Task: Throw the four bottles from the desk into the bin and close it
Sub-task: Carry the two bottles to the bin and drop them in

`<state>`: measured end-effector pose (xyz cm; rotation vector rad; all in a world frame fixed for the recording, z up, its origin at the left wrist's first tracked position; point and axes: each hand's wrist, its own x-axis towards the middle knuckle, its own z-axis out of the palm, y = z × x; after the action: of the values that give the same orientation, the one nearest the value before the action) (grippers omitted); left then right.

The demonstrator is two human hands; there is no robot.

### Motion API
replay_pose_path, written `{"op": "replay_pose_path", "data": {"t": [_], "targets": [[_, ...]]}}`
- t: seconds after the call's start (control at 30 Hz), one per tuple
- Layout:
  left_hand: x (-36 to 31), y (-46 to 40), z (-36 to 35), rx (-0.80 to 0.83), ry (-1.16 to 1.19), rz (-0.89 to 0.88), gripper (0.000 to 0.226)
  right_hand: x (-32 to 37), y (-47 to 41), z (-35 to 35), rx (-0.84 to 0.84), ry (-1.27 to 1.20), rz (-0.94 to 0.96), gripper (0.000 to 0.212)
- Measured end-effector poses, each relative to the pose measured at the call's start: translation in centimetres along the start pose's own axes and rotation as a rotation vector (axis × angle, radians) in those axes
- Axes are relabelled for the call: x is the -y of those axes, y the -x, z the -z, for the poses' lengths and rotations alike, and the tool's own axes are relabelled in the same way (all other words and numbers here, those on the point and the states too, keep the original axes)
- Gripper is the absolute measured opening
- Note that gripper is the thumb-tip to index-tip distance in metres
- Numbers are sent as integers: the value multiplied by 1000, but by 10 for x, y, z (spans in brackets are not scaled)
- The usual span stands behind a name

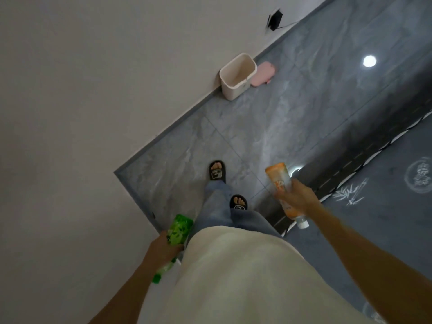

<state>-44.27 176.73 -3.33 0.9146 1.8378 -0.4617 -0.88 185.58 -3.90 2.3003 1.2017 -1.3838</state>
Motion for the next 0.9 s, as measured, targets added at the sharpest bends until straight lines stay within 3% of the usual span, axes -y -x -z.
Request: {"op": "replay_pose_path", "data": {"t": [0.23, 0.4, 0.67, 0.9], "targets": [[-77, -66, 79, 34, 7, 9, 61, 67, -53, 48, 44, -7, -47, 79], [-187, -107, 144, 69, -15, -166, 24, 84, -69, 70, 62, -93, -118, 66], [-363, -151, 219, 39, -34, -346, 54, 77, -87, 115, 85, -23, -276, 64], [-452, -174, 225, 11, 1, -321, 48, 82, -163, 197, 83, 15, -261, 49]]}}
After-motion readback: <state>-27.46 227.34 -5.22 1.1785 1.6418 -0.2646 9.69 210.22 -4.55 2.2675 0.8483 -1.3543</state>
